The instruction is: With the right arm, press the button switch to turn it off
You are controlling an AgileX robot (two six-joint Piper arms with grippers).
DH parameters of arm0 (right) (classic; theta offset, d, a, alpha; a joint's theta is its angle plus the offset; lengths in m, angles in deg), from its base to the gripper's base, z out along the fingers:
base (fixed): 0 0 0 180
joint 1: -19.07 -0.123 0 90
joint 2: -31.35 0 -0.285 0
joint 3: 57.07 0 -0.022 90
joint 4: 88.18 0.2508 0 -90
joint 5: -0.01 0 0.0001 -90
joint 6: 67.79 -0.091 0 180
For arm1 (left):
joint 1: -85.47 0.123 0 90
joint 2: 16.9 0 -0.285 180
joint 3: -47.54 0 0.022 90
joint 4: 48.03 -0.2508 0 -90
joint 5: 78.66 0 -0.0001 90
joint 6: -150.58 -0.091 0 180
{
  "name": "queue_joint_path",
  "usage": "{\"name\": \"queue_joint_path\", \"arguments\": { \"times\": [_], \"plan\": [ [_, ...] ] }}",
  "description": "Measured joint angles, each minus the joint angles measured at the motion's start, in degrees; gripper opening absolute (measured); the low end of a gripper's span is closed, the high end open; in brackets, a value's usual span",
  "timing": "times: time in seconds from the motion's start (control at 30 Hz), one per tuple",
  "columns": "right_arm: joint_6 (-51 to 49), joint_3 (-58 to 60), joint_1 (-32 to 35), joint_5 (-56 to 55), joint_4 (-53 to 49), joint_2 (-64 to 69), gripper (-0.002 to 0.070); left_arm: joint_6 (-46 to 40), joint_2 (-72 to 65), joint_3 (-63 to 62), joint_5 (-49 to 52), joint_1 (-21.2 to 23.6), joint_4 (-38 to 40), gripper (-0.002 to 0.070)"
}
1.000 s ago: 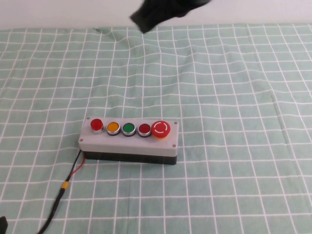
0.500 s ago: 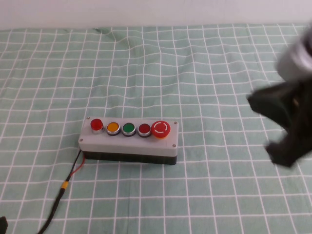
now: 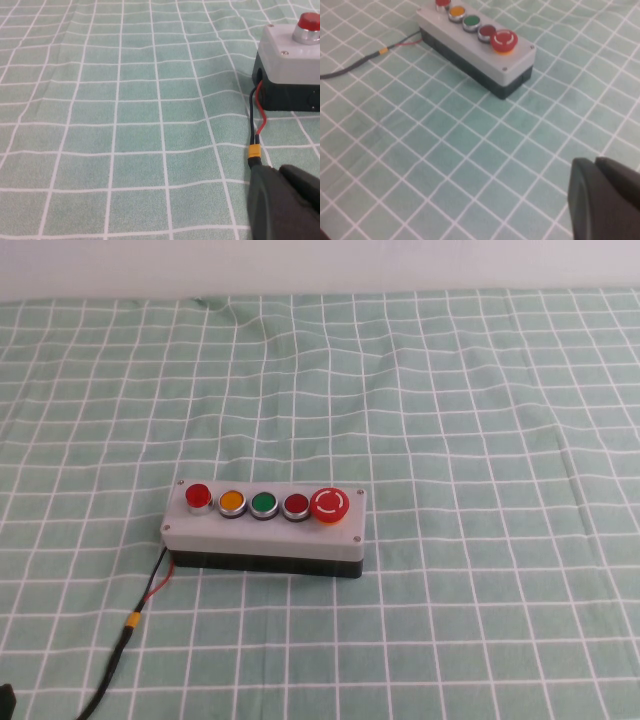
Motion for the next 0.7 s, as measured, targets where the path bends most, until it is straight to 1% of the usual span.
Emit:
{"name": "queue_joint_path", "arguments": {
  "times": [0.2,0.37,0.43,0.53,0.7],
  "plan": [
    [0.0,0.0,0.0,4.0,0.0,-0.9,-0.0016,0.0,0.0,0.0,0.0,0.0,0.0,-0.0003],
    [0.0,0.1,0.0,4.6,0.1,-1.0,-0.0016,0.0,0.0,0.0,0.0,0.0,0.0,-0.0003],
    [0.0,0.1,1.2,4.6,1.0,-1.7,-0.0016,0.0,0.0,0.0,0.0,0.0,0.0,-0.0003],
    [0.0,0.5,7.5,4.3,3.5,-4.4,-0.0016,0.0,0.0,0.0,0.0,0.0,0.0,-0.0003],
    [0.0,4.6,19.9,-1.0,2.2,-11.7,-0.0016,0.0,0.0,0.0,0.0,0.0,0.0,-0.0003]
  ]
}}
